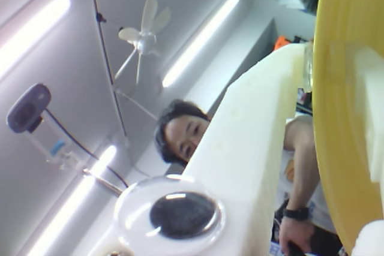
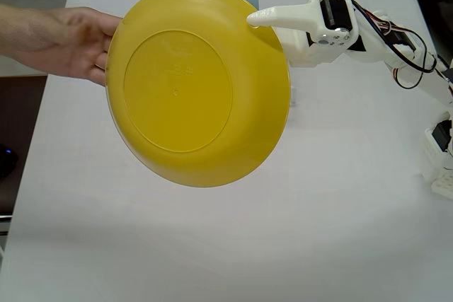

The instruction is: Please take one of the plates.

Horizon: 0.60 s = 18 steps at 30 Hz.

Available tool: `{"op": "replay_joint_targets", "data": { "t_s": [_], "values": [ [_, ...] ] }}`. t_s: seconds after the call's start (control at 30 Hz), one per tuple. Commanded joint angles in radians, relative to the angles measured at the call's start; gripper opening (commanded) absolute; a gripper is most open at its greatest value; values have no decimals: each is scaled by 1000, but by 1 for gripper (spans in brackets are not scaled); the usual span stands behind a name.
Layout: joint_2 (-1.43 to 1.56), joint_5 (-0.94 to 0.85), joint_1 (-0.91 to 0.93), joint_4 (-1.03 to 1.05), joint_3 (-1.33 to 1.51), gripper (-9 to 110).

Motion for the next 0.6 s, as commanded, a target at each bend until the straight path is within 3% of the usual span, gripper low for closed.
{"op": "replay_joint_targets", "data": {
  "t_s": [0.0,0.3,0.33,0.47,0.57],
  "values": [
    [32,6,6,-21,-77,0],
    [32,5,9,-14,-75,0],
    [32,-5,9,-12,-75,3],
    [32,-55,20,35,-74,39],
    [34,-57,26,49,-74,45]
  ]
}}
